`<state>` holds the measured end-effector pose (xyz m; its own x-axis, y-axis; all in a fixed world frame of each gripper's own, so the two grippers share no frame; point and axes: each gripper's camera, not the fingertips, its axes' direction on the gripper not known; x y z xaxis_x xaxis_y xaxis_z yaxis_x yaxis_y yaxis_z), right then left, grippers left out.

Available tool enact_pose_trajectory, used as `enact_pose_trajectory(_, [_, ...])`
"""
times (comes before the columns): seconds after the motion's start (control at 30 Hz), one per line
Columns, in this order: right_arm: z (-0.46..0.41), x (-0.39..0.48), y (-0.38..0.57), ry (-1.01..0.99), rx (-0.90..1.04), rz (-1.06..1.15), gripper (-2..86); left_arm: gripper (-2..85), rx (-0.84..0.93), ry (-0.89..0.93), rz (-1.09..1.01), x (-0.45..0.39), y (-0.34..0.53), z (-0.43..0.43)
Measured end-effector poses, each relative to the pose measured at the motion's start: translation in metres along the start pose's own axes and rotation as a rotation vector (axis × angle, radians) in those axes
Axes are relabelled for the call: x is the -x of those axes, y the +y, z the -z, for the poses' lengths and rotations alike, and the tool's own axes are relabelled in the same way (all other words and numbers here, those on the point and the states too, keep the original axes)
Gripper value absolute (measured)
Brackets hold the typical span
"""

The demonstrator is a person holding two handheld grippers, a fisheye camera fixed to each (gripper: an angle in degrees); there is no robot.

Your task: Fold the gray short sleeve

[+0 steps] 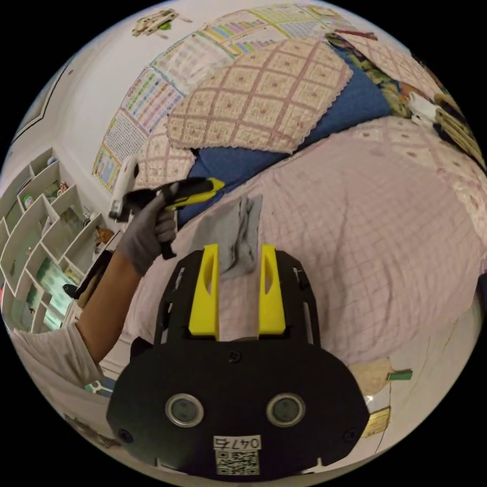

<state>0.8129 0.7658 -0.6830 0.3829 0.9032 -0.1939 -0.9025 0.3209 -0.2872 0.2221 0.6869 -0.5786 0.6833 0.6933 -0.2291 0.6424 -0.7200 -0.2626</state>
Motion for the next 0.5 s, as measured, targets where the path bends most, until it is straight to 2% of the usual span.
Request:
enact_pose_trajectory(0.1, [-0.007,-0.029,-0.047,-0.08,0.027,0.061,8.6,10.4,-0.03,0.078,0.007,0.031,0.013,0.043])
enact_pose_trajectory(0.23, [-0.063,-0.059,-0.121,-0.121,0.187,0.149,11.4,10.3,0.001,0.115,-0.09,0.034,0.043,0.052])
enact_pose_trajectory(0.37, [-0.113,-0.104,-0.159,-0.136,0.316,0.079,14.0,10.6,0.019,0.08,-0.087,0.048,0.055,0.042])
enact_pose_trajectory(0.5, [-0.123,-0.141,-0.171,-0.255,0.327,-0.031,12.9,10.4,-0.001,0.173,-0.045,0.086,0.054,0.054])
